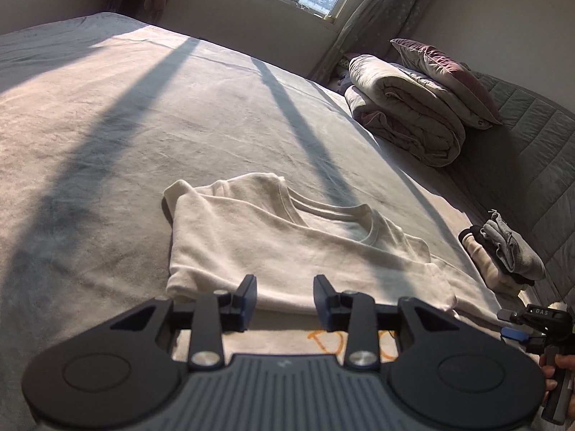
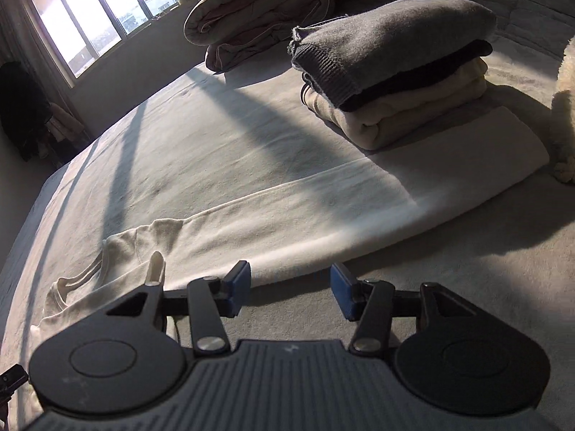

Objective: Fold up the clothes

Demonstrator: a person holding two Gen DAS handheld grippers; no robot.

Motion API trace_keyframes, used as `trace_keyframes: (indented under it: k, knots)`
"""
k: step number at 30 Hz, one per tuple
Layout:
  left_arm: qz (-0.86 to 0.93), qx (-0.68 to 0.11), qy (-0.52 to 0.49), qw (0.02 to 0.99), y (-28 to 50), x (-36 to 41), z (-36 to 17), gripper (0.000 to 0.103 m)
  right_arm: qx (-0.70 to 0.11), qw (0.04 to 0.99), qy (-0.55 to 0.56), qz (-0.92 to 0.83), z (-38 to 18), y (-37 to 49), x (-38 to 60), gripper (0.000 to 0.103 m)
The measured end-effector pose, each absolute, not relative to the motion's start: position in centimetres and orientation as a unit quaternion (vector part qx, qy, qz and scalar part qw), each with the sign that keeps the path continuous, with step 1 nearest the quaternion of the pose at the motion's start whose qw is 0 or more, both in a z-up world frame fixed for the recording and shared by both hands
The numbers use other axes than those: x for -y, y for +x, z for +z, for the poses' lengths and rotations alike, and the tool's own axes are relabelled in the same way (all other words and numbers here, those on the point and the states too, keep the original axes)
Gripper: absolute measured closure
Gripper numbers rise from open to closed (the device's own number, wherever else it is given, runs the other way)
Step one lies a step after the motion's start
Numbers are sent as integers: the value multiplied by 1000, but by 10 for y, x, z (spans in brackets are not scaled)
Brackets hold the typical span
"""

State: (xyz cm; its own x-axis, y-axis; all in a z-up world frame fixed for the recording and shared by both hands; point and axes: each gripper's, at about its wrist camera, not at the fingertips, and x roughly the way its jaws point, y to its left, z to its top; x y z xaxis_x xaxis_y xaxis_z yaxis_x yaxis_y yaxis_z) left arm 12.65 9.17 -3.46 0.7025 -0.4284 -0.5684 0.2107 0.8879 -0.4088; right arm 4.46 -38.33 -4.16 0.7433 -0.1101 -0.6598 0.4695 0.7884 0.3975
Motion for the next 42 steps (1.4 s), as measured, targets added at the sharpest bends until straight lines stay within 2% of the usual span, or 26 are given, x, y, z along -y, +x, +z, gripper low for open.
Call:
trace_keyframes:
  k: [11,13,18,20,21,22,31,42]
  knots:
    - [-170,-358,-161,904,138,-88,-43,65,-309,871,271,-270,-51,55,416,49]
    - [-170,-360,-160,903,139,-89,-44,65,-304,867,268,-289,-53,59,418,55]
    - [-164,-361,-157,904,141,-93,-45,65,-287,865,263,-318,-56,67,420,58]
    - [-162,-363,-161,903,142,-94,-46,65,-284,866,246,-330,-56,71,419,71]
    - [-161,-365,-163,903,142,-94,-46,65,-281,868,237,-334,-56,72,417,85]
    - [-160,-366,-164,902,143,-94,-47,65,-278,869,232,-337,-55,73,415,94]
    - [-158,-365,-179,900,143,-99,-42,65,-211,903,180,-328,-20,65,376,96]
    - [-152,-359,-191,901,141,-114,-33,65,-133,962,93,-222,45,81,292,96]
